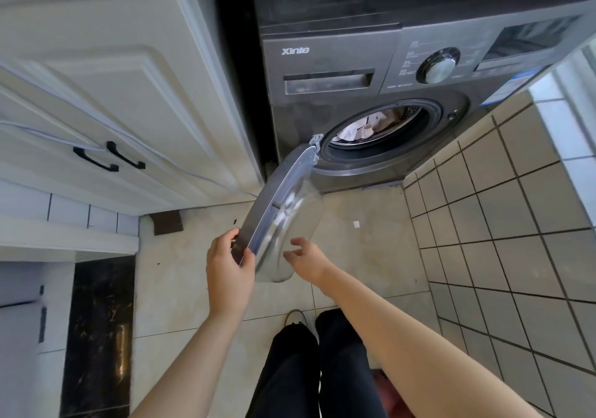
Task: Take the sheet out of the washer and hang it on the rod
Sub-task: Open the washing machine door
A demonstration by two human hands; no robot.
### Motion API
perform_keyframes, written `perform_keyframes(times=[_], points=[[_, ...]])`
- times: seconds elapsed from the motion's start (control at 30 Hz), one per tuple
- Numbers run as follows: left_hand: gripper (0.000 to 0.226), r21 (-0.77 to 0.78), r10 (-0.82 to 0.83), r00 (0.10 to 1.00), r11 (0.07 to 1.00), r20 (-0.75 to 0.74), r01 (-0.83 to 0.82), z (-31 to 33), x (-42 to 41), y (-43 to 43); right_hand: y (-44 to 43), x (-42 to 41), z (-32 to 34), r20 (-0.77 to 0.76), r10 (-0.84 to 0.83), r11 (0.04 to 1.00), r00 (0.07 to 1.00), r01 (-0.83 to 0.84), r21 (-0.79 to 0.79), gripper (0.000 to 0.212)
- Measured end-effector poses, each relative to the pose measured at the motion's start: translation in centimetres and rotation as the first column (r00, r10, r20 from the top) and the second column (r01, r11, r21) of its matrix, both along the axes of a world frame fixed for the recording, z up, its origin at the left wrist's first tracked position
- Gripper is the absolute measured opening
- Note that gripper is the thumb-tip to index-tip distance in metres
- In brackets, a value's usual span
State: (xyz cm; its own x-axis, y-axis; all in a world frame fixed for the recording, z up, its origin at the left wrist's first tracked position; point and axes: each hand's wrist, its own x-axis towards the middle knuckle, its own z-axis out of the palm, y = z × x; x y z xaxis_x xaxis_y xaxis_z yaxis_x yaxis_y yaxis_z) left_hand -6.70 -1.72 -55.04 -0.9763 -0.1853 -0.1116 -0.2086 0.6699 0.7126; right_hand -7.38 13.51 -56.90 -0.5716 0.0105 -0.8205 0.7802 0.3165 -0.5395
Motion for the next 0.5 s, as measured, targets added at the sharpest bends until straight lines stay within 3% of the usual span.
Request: perform_keyframes(times=[0.23,0.5], points=[[0.045,-0.078,-0.148,0.963,0.988,-0.226,0.134,1.9,-3.5,5.0,7.6,-1.2,-0.2,0.002,0.073,0.981,0.997,-0.072,0.182,0.048],[0.04,-0.087,-0.35,0.928,0.936,-0.128,0.341,0.0,-7.6,15.8,20.1,-4.7,-1.9,-0.059,0.105,0.941,0.993,-0.08,0.328,0.044]])
